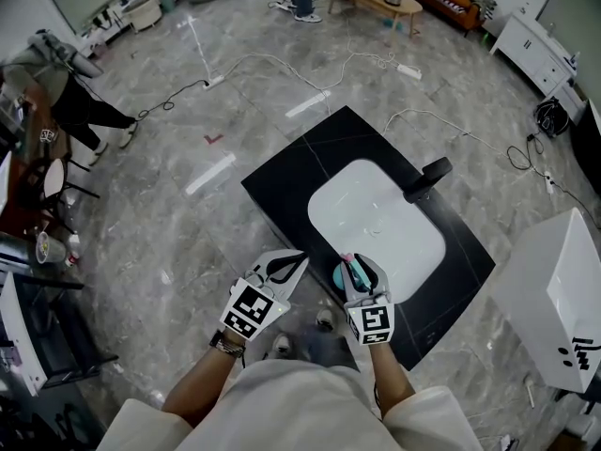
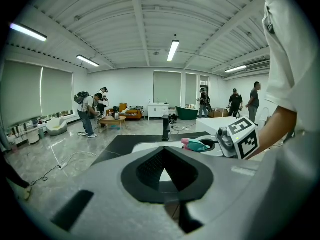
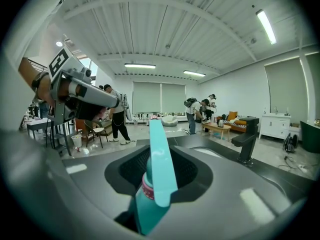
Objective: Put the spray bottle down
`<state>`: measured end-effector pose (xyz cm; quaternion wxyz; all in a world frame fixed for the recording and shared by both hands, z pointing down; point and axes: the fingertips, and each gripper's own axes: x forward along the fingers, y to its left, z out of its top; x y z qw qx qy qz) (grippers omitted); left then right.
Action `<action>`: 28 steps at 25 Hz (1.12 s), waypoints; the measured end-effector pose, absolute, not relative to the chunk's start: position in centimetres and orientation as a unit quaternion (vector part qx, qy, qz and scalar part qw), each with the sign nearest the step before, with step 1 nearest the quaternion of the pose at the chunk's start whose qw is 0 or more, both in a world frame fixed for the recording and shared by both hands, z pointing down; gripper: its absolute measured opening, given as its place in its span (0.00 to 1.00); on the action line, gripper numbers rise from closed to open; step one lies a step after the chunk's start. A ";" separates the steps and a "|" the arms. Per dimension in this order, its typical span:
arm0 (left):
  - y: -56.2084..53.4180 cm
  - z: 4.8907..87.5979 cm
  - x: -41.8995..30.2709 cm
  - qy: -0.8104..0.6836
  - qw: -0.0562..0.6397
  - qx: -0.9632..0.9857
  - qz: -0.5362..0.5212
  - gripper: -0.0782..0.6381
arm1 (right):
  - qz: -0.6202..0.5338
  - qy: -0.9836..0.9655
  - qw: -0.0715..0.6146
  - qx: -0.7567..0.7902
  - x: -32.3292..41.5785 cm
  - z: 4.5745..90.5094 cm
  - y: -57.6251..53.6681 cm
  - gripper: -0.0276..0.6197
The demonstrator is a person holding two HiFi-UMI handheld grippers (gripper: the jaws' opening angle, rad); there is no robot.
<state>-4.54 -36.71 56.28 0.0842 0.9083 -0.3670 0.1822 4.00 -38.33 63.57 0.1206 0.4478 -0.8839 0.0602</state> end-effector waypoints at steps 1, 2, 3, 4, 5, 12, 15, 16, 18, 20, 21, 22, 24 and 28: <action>-36.6 56.3 -4.5 -0.366 0.084 0.909 0.183 0.11 | 0.060 -0.884 0.121 0.447 3.9 63.6 -38.3 0.23; -36.6 56.4 -4.5 -0.366 0.084 0.909 0.183 0.11 | 0.060 -0.885 0.122 0.445 3.8 63.6 -38.2 0.24; -36.5 56.4 -4.5 -0.366 0.083 0.909 0.184 0.11 | 0.061 -0.886 0.123 0.444 3.8 63.7 -38.1 0.25; -36.5 56.4 -4.5 -0.365 0.082 0.909 0.184 0.11 | 0.062 -0.886 0.124 0.443 3.8 63.7 -38.0 0.25; -36.4 56.3 -4.5 -0.364 0.081 0.909 0.184 0.11 | 0.062 -0.886 0.125 0.442 3.8 63.8 -38.0 0.25; -36.2 56.0 -4.6 -0.360 0.077 0.911 0.185 0.11 | 0.064 -0.881 0.135 0.450 4.3 64.0 -37.8 0.28; -36.1 55.9 -4.6 -0.358 0.072 0.912 0.186 0.11 | 0.063 -0.879 0.129 0.455 4.6 63.7 -37.7 0.30; -36.1 55.8 -4.6 -0.357 0.071 0.913 0.185 0.11 | 0.065 -0.878 0.128 0.456 4.7 63.7 -37.6 0.30; -36.0 55.7 -4.7 -0.356 0.069 0.913 0.184 0.11 | 0.073 -0.875 0.124 0.462 5.1 63.6 -37.3 0.33; -36.0 55.5 -4.7 -0.356 0.067 0.914 0.182 0.11 | 0.078 -0.873 0.118 0.467 5.5 63.4 -37.2 0.34; -36.0 55.3 -4.7 -0.355 0.065 0.915 0.182 0.11 | 0.079 -0.872 0.116 0.469 5.6 63.2 -37.1 0.35; -35.9 55.2 -4.7 -0.354 0.063 0.915 0.181 0.11 | 0.079 -0.871 0.114 0.470 5.7 63.1 -37.0 0.35; -35.8 54.9 -4.6 -0.352 0.059 0.917 0.180 0.11 | 0.079 -0.871 0.111 0.472 5.9 62.7 -36.7 0.36; -35.5 54.2 -4.5 -0.347 0.052 0.920 0.174 0.11 | 0.073 -0.869 0.111 0.477 6.3 61.9 -36.1 0.37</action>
